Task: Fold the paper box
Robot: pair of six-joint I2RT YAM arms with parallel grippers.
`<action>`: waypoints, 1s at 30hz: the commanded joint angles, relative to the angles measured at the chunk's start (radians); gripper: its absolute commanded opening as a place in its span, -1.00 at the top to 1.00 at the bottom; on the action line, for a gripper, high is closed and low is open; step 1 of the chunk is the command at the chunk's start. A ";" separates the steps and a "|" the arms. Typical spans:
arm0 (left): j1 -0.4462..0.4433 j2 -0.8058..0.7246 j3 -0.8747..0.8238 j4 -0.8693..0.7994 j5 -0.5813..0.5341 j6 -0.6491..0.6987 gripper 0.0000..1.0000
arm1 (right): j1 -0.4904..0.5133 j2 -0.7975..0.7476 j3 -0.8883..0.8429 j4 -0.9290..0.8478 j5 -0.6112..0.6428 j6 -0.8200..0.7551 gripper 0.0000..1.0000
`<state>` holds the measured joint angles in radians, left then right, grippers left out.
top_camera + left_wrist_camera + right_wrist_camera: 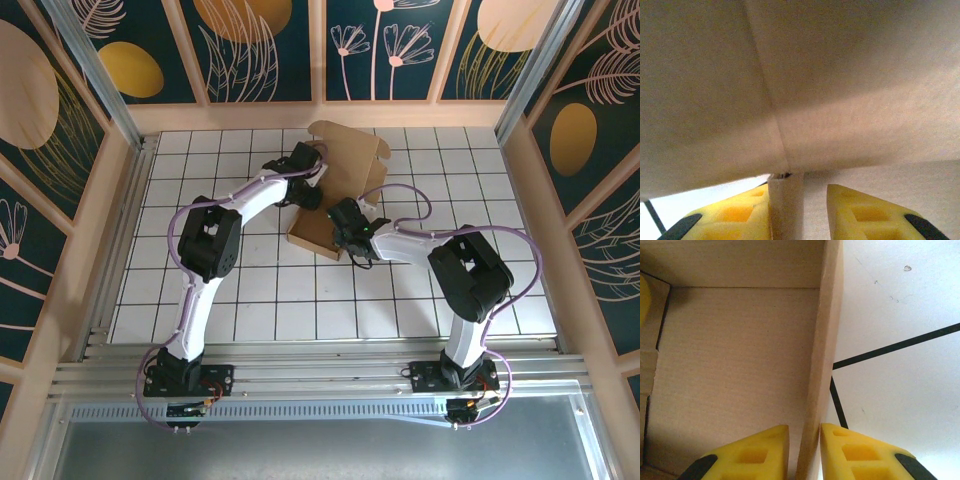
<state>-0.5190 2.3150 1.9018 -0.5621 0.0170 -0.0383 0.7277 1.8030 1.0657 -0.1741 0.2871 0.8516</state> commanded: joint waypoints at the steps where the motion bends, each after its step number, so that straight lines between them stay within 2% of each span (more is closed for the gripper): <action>1: 0.002 0.042 0.076 -0.064 0.007 -0.019 0.42 | 0.007 -0.016 0.011 -0.020 0.012 -0.018 0.52; 4: 0.002 0.049 0.050 -0.065 -0.005 -0.020 0.56 | 0.007 -0.017 0.009 -0.021 0.012 -0.017 0.52; 14: 0.002 0.029 -0.079 -0.018 -0.011 -0.005 0.54 | 0.007 -0.014 0.004 -0.010 0.011 -0.020 0.52; 19: 0.002 -0.050 -0.135 0.047 0.053 -0.026 0.52 | 0.000 -0.014 0.016 -0.015 0.027 -0.045 0.52; 21: 0.002 -0.105 -0.158 0.088 0.064 -0.053 0.42 | -0.002 -0.012 0.017 -0.009 0.034 -0.070 0.52; 23: 0.002 -0.168 -0.182 0.127 0.064 -0.078 0.12 | -0.005 -0.007 0.026 0.002 0.031 -0.109 0.52; 24: 0.002 -0.197 -0.196 0.139 0.062 -0.089 0.05 | -0.007 -0.003 0.028 0.018 0.024 -0.141 0.52; 27: 0.004 -0.311 -0.246 0.173 0.053 -0.124 -0.07 | -0.019 0.012 0.044 0.079 -0.033 -0.277 0.51; 30: 0.009 -0.446 -0.331 0.227 0.017 -0.173 -0.08 | -0.036 0.052 0.088 0.110 -0.103 -0.459 0.49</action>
<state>-0.5171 2.0045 1.6176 -0.4191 0.0502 -0.1467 0.7059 1.8217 1.0973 -0.1349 0.2379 0.5842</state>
